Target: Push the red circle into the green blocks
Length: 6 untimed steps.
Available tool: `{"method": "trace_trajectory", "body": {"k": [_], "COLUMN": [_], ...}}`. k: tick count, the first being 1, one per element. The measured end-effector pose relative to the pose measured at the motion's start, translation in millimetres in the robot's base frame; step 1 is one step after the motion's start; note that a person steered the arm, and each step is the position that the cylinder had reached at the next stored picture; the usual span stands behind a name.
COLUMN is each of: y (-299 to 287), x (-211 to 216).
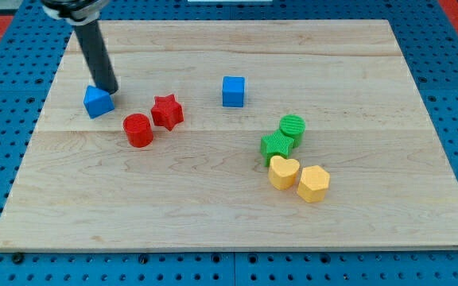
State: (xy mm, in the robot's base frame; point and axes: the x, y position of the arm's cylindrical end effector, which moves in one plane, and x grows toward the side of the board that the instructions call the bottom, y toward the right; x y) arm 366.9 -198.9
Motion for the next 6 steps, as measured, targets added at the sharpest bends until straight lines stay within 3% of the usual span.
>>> {"method": "trace_trajectory", "body": {"k": [1,2,3,6], "y": [56.3,32.0,-22.5,113.2], "x": [22.1,47.7,30.6,66.4]}}
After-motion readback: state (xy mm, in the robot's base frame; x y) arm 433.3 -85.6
